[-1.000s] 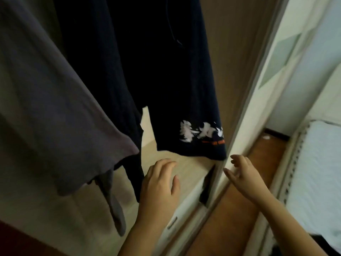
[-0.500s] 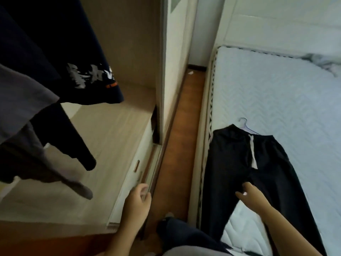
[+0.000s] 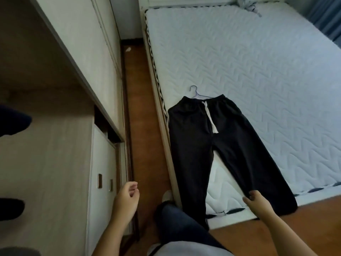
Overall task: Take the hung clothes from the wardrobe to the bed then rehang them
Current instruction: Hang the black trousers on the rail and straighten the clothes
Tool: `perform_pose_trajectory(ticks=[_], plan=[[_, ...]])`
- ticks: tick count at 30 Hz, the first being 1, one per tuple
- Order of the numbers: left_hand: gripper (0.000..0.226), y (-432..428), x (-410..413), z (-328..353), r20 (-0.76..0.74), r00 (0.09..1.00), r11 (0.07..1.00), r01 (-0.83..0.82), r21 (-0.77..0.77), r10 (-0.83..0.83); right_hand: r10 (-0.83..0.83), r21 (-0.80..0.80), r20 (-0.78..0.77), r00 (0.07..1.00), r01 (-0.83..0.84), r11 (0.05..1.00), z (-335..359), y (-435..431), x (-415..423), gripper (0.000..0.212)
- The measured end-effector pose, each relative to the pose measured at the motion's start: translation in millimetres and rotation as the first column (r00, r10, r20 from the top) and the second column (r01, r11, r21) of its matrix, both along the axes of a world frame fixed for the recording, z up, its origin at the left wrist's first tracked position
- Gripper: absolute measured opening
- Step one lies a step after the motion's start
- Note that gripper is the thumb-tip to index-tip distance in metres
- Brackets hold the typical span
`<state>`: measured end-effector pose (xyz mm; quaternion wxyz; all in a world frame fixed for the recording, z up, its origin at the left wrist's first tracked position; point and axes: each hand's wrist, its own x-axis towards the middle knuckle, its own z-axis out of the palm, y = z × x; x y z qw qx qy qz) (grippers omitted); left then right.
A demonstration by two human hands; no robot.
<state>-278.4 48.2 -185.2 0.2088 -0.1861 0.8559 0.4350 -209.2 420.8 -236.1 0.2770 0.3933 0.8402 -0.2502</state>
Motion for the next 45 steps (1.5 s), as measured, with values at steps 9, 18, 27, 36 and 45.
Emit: perform_pose_trajectory(ticks=[9, 18, 27, 36, 45], plan=[[0.027, 26.0, -133.4, -13.4, 0.028, 0.988, 0.985, 0.152, -0.081, -0.150, -0.112, -0.132, -0.024, 0.993, 0.108, 0.985, -19.1, 4.3, -115.2, 0.054], [0.021, 80.0, -249.5, -48.1, 0.101, 0.958, 0.952, 0.281, -0.119, -0.270, -0.125, -0.175, -0.119, 0.985, 0.103, 0.979, -24.5, 43.4, -231.7, 0.044], [0.015, 160.7, -416.4, -144.0, 0.099, 0.906, 0.894, 0.422, -0.150, -0.411, -0.171, -0.093, -0.089, 0.981, 0.163, 0.982, -77.9, 116.3, -348.4, 0.058], [0.030, 232.4, -516.2, -240.6, 0.119, 0.872, 0.856, 0.490, -0.167, -0.476, -0.066, 0.014, -0.143, 0.988, 0.068, 0.998, -161.5, 175.8, -495.7, 0.061], [0.032, 245.6, -520.6, -283.0, 0.126, 0.866, 0.833, 0.499, -0.239, -0.483, 0.133, 0.181, 0.005, 0.991, -0.132, 0.975, -218.1, 205.7, -563.6, 0.054]])
